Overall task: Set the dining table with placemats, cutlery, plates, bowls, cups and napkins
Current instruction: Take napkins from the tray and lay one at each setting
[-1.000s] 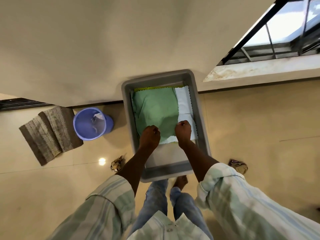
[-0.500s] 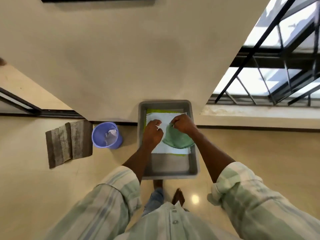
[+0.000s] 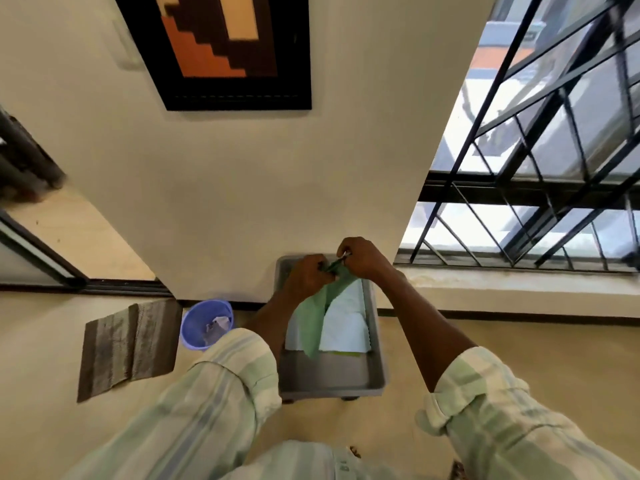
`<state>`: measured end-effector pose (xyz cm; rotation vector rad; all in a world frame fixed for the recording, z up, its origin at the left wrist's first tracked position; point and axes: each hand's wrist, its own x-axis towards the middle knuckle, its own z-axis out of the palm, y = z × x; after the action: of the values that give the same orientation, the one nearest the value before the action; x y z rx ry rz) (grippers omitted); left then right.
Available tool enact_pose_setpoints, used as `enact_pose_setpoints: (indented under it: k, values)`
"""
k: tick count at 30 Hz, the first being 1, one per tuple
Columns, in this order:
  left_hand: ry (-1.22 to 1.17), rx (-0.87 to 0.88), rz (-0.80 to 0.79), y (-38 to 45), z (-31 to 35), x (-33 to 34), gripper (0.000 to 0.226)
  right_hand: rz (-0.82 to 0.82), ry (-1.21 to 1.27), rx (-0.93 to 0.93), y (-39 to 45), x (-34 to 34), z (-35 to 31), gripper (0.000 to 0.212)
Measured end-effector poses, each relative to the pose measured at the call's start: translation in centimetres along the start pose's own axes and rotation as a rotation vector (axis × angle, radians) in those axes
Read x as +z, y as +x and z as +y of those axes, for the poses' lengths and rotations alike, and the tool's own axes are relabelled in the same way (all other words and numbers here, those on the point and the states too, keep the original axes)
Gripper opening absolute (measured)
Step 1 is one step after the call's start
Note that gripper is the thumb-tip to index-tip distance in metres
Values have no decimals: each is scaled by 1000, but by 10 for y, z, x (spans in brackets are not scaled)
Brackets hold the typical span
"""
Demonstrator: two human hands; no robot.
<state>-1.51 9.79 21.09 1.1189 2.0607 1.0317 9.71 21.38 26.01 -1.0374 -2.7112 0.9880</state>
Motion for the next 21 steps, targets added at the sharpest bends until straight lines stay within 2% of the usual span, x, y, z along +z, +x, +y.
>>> enact_pose_setpoints:
  k: [1, 4, 10, 14, 21]
  values:
    - [26, 14, -1, -1, 1, -5, 28, 16, -5, 13, -2, 2, 0, 25]
    - [122, 49, -38, -4, 3, -26, 23, 94, 31, 62, -2, 6, -3, 23]
    - [324, 49, -136, -3, -7, -66, 39, 310, 139, 182, 0, 13, -11, 25]
    - [304, 38, -46, 2, -21, -81, 22, 417, 223, 253, -6, 14, -4, 27]
    - [91, 58, 173, 5, -28, -101, 6, 528, 238, 389, -10, 9, 9, 24]
